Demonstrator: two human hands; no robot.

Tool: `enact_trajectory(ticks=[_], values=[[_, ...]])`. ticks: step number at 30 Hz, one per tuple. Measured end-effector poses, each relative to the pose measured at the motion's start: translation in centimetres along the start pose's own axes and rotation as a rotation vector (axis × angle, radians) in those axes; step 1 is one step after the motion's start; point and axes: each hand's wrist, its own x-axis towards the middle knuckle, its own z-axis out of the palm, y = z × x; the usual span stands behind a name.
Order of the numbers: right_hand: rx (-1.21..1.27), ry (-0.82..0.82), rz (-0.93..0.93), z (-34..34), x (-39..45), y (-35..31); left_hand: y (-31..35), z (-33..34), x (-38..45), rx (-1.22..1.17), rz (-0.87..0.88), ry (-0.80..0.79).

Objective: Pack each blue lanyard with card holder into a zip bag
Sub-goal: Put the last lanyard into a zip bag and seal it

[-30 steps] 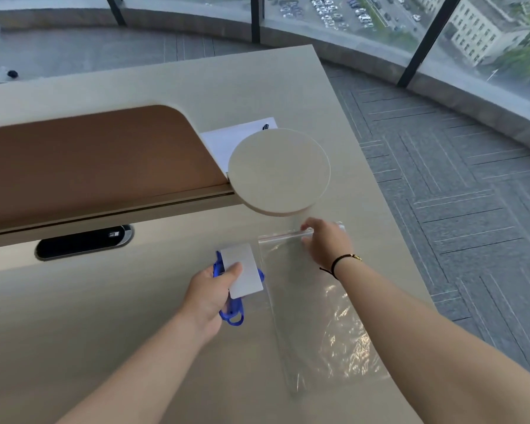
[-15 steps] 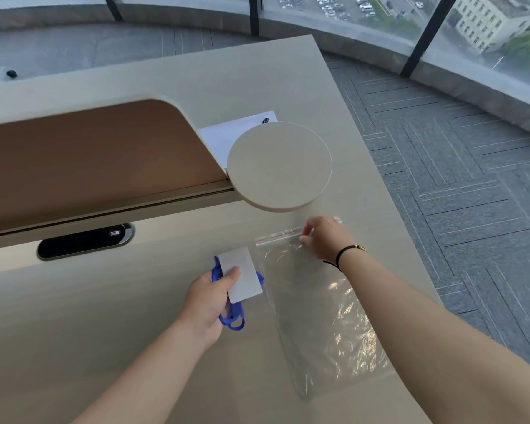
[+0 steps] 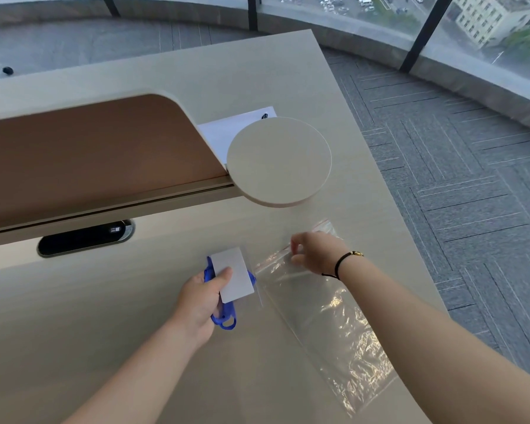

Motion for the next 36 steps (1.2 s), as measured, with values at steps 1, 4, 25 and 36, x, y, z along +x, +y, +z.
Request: enact_trajectory(ticks=[1, 4, 25, 36], values=[[-0.013, 0.025, 0.020, 0.2, -0.4, -0.3, -0.1, -0.2, 0.1, 0.001, -0.001, -0.001], [0.064, 0.118, 0.207, 0.8, -1.1, -1.4, -0.1, -0.2, 0.1, 0.003, 0.000, 0.001], [0.046, 0.137, 0.354, 4.1, -4.6, -3.9, -1.4, -1.4, -3.0, -0.043, -0.010, -0.020], [0.152, 0.160, 0.164, 4.9, -9.1, -5.1, -0.9, -2.1, -6.5, -0.016, 0.003, -0.140]])
